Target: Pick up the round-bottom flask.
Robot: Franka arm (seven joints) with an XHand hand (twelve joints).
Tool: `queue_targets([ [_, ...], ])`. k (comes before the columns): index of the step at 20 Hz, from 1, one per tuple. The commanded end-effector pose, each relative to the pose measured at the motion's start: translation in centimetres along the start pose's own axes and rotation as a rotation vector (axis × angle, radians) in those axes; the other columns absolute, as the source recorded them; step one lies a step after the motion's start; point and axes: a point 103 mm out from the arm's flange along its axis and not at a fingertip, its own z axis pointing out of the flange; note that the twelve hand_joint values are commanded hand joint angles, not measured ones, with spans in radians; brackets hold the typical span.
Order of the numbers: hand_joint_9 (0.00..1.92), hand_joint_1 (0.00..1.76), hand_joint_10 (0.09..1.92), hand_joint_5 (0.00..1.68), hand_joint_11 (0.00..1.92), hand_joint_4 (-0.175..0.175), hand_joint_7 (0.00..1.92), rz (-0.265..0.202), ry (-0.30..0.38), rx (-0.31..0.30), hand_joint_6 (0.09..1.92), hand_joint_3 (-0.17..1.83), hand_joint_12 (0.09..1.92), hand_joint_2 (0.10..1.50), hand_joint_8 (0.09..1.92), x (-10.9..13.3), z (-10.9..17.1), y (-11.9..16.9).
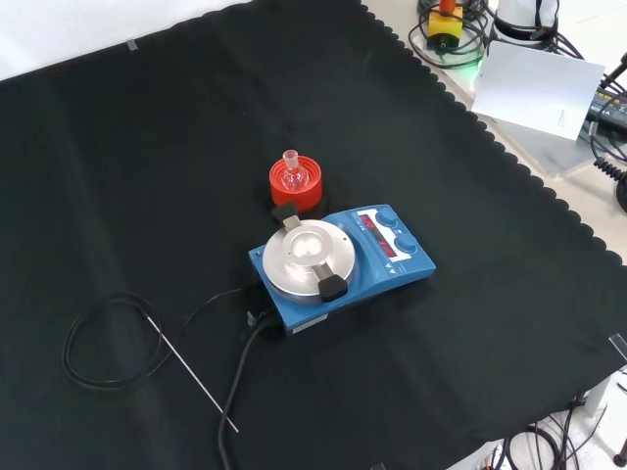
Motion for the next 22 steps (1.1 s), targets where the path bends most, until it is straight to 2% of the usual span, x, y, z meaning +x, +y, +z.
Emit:
queue_targets([
  [1, 0.25, 0.27, 0.67, 0.35, 0.02, -0.028, 0.12, 0.033, 0.045, -0.009, 0.45, 0.49, 1.34, 1.06, 0.64, -6.4, -0.1, 0.2],
  [3, 0.19, 0.14, 0.68, 0.35, 0.00, -0.021, 0.09, 0.014, 0.043, -0.007, 0.35, 0.38, 1.33, 1.20, 0.61, -7.1, -0.2, 0.2],
  [6, 0.17, 0.10, 0.68, 0.36, 0.00, -0.018, 0.08, 0.013, 0.026, -0.004, 0.32, 0.34, 1.32, 1.24, 0.60, -7.1, -0.1, 0.3],
  [12, 0.18, 0.10, 0.69, 0.36, 0.00, -0.018, 0.08, 0.022, 0.000, 0.009, 0.31, 0.33, 1.32, 1.25, 0.60, -1.8, 1.5, 0.8],
  [16, 0.18, 0.11, 0.68, 0.38, 0.00, -0.018, 0.08, 0.066, 0.031, 0.016, 0.28, 0.30, 1.32, 1.26, 0.60, -1.2, 2.8, 1.3],
  [20, 0.18, 0.11, 0.68, 0.38, 0.00, -0.018, 0.08, 0.097, 0.094, 0.012, 0.28, 0.29, 1.32, 1.26, 0.59, -3.1, 4.5, 1.9],
  [22, 0.18, 0.12, 0.68, 0.38, 0.00, -0.018, 0.08, 0.100, 0.111, 0.018, 0.27, 0.28, 1.32, 1.26, 0.59, -4.9, 5.6, 2.2],
])
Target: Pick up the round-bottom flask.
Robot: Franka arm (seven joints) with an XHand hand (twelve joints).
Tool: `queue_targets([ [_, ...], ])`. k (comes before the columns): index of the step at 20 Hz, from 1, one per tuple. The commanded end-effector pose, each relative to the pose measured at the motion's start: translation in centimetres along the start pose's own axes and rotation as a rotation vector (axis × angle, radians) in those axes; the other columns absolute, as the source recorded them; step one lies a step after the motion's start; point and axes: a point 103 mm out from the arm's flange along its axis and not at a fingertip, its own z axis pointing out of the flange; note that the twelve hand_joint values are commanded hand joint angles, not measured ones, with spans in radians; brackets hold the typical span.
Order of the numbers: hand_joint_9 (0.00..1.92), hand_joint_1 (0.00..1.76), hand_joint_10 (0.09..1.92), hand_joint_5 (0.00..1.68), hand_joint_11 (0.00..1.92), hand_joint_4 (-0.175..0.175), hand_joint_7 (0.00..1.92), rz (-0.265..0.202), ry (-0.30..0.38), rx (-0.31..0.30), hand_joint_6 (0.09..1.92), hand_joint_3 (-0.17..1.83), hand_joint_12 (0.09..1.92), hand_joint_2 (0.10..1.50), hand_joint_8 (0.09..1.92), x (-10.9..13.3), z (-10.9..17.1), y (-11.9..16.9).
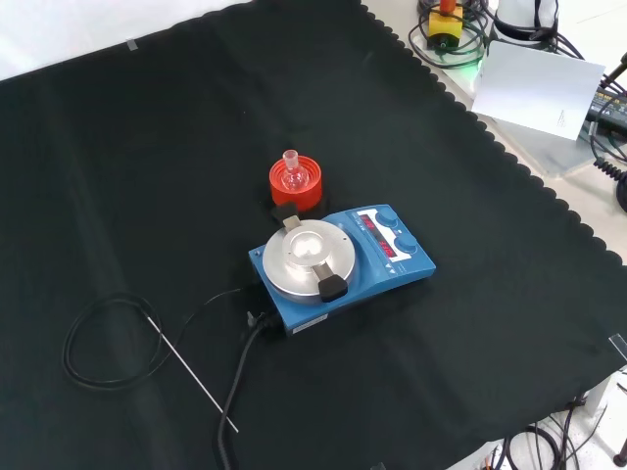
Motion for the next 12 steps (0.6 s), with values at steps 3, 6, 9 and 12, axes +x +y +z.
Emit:
queue_targets([
  [3, 0.18, 0.12, 0.68, 0.38, 0.00, -0.018, 0.08, 0.067, 0.088, 0.022, 0.27, 0.28, 1.32, 1.26, 0.59, -4.3, 5.3, 1.9],
  [6, 0.18, 0.15, 0.68, 0.39, 0.00, -0.018, 0.09, 0.069, 0.113, 0.049, 0.27, 0.27, 1.33, 1.26, 0.59, -5.9, 7.5, 3.0],
  [9, 0.19, 0.19, 0.69, 0.40, 0.00, -0.018, 0.09, 0.055, 0.131, 0.073, 0.26, 0.25, 1.33, 1.24, 0.60, -7.0, 9.9, 4.0],
  [12, 0.21, 0.33, 0.69, 0.43, 0.00, -0.018, 0.10, 0.025, 0.165, 0.086, 0.27, 0.22, 1.33, 1.18, 0.60, -7.6, 12.1, 5.0],
])
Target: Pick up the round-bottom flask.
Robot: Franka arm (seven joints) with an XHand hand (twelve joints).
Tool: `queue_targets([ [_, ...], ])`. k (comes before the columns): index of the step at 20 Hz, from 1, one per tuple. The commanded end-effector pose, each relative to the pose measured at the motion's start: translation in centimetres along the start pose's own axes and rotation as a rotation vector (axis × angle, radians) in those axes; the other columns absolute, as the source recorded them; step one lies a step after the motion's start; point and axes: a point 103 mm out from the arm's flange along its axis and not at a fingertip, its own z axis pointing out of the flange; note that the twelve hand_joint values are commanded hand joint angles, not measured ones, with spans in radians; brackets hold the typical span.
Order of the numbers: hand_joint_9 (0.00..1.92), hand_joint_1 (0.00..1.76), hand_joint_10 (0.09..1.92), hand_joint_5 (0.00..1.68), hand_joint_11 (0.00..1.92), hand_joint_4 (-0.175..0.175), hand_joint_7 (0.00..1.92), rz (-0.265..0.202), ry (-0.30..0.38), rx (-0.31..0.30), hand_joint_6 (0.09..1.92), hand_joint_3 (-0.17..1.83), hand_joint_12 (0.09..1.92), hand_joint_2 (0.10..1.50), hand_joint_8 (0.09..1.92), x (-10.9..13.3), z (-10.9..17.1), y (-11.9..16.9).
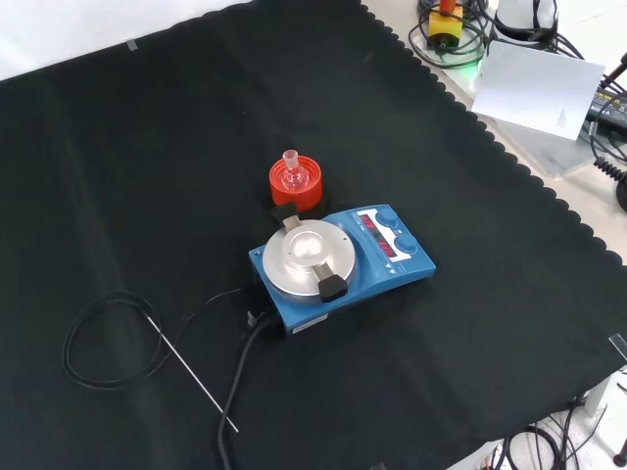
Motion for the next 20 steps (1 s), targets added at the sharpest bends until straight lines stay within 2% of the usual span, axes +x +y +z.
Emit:
queue_targets([
  [1, 0.21, 0.39, 0.69, 0.44, 0.00, -0.017, 0.11, -0.024, 0.095, 0.053, 0.27, 0.21, 1.33, 1.15, 0.60, -4.1, 7.1, 3.3],
  [6, 0.27, 0.64, 0.70, 0.48, 0.00, -0.016, 0.15, -0.072, 0.109, 0.100, 0.23, 0.18, 1.35, 0.99, 0.62, -3.9, 10.8, 4.5],
  [8, 0.29, 0.70, 0.70, 0.47, 0.00, -0.016, 0.16, -0.073, 0.106, 0.123, 0.21, 0.18, 1.36, 0.95, 0.63, -3.7, 12.4, 4.8],
  [9, 0.30, 0.71, 0.70, 0.47, 0.00, -0.016, 0.17, -0.078, 0.138, 0.139, 0.20, 0.18, 1.36, 0.93, 0.63, -4.5, 12.8, 5.1],
  [13, 0.31, 0.75, 0.70, 0.46, 0.00, -0.017, 0.18, -0.094, 0.141, 0.138, 0.19, 0.18, 1.36, 0.89, 0.63, -2.5, 15.7, 5.4],
  [16, 0.35, 0.79, 0.69, 0.49, 0.00, -0.018, 0.20, -0.119, 0.151, 0.149, 0.14, 0.32, 1.38, 0.78, 0.64, -2.3, 17.3, 5.8],
  [20, 0.37, 0.82, 0.70, 0.52, 0.00, -0.021, 0.22, -0.128, 0.173, 0.157, 0.10, 0.48, 1.39, 0.67, 0.65, -1.9, 19.1, 6.5],
])
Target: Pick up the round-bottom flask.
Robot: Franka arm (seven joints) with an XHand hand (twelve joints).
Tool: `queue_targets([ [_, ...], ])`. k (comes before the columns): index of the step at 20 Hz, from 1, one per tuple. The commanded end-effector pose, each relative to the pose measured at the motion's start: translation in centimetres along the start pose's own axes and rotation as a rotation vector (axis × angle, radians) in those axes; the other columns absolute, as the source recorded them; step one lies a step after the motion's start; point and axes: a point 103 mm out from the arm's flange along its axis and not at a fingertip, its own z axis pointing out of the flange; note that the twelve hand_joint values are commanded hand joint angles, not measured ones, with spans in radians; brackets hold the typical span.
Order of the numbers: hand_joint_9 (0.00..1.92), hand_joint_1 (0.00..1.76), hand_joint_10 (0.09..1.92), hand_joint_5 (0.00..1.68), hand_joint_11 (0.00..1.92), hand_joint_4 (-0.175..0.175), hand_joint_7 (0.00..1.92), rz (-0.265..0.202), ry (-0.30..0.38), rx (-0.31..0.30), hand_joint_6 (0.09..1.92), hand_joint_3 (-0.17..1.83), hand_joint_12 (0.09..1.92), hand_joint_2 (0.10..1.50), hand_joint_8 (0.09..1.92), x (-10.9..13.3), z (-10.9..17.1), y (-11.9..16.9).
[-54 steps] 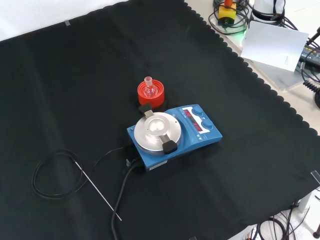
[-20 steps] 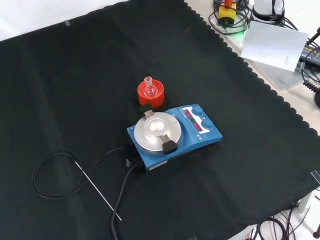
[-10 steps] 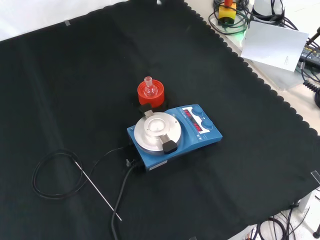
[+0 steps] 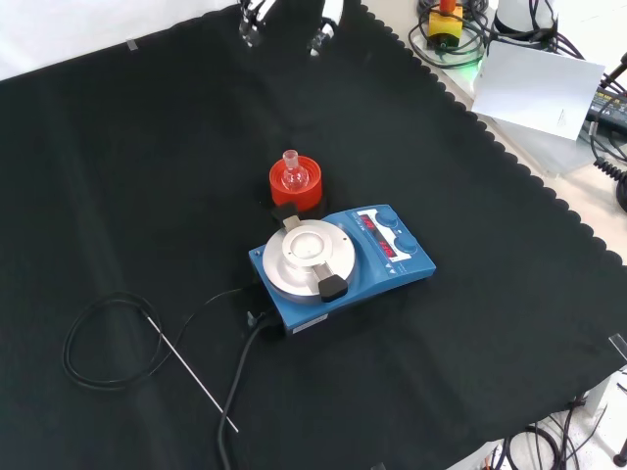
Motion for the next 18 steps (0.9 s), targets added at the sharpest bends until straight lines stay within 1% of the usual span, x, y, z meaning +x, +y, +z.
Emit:
queue_targets([
  [1, 0.37, 0.83, 0.70, 0.53, 0.00, -0.022, 0.22, -0.040, 0.048, 0.023, 0.10, 0.50, 1.40, 0.66, 0.65, 0.7, 4.6, 1.8],
  [4, 0.38, 0.85, 0.70, 0.54, 0.00, -0.023, 0.23, -0.044, 0.065, 0.052, 0.10, 0.52, 1.40, 0.64, 0.66, 0.8, 5.8, 2.7],
  [7, 0.39, 0.87, 0.70, 0.55, 0.00, -0.023, 0.24, -0.044, 0.085, 0.043, 0.10, 0.55, 1.41, 0.61, 0.66, 0.7, 6.9, 3.5],
  [11, 0.42, 0.93, 0.69, 0.61, 0.00, -0.023, 0.25, -0.069, 0.088, 0.044, 0.13, 0.59, 1.43, 0.58, 0.66, 1.1, 8.3, 4.3],
  [14, 0.43, 0.97, 0.69, 0.65, 0.00, -0.021, 0.25, -0.074, 0.104, 0.050, 0.17, 0.65, 1.44, 0.54, 0.66, 1.2, 9.0, 5.0],
  [16, 0.43, 0.99, 0.68, 0.65, 0.01, -0.021, 0.25, -0.070, 0.113, 0.056, 0.20, 0.69, 1.43, 0.52, 0.66, 1.3, 9.4, 5.4],
  [18, 0.43, 1.01, 0.68, 0.63, 0.01, -0.021, 0.24, -0.072, 0.117, 0.047, 0.20, 0.70, 1.43, 0.51, 0.66, 1.5, 9.7, 5.7],
])
